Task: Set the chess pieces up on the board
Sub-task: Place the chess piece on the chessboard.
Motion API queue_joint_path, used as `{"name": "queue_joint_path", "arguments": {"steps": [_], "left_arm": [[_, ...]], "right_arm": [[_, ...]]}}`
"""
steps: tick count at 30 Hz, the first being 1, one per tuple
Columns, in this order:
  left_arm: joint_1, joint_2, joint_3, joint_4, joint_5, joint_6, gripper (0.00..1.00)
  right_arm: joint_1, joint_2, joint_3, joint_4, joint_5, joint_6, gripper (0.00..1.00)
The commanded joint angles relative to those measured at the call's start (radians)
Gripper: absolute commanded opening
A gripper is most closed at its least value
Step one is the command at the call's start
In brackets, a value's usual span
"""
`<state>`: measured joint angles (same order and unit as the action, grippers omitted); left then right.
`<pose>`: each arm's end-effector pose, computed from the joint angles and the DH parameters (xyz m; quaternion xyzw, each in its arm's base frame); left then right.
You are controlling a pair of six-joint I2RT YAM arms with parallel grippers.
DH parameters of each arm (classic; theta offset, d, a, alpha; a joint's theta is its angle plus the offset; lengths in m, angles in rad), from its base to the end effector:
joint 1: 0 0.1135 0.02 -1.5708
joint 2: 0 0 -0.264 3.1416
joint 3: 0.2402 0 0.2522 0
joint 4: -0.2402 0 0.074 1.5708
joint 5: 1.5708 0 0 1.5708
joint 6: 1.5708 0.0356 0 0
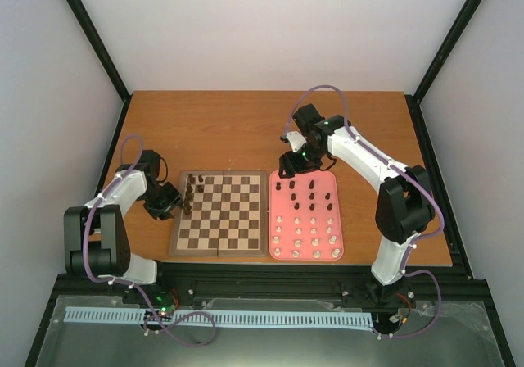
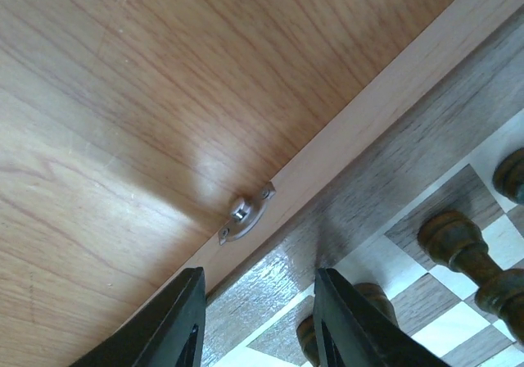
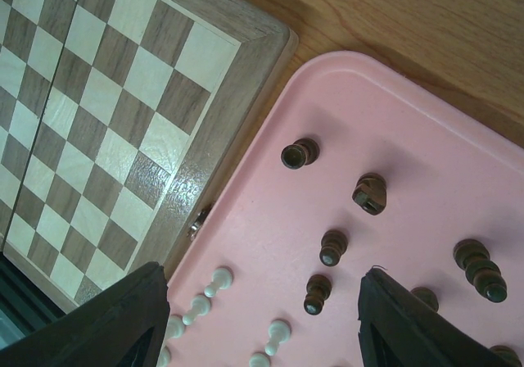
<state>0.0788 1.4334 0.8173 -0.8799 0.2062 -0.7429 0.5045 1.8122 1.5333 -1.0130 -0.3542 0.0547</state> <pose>0.2264 0.0106 0.1739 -0.3935 0.9128 -0.1094 0.0016 0.3133 0.1871 0.2568 -0.2413 0.9448 0.2054 0.0834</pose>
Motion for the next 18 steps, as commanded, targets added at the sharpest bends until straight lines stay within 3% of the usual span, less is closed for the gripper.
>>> {"name": "queue_joint_path", "arguments": {"steps": [1, 18], "left_arm": [[0.01, 0.015, 0.027, 0.025, 0.011, -0.016, 0.43], [0.009, 0.065, 0.052, 0.046, 0.004, -0.011, 0.42]], "right_arm": [[0.003, 0.008, 0.003, 0.005, -0.012, -0.013, 0.63], [0.003, 0.019, 0.014, -0.004, -0.013, -0.015, 0.63]]}}
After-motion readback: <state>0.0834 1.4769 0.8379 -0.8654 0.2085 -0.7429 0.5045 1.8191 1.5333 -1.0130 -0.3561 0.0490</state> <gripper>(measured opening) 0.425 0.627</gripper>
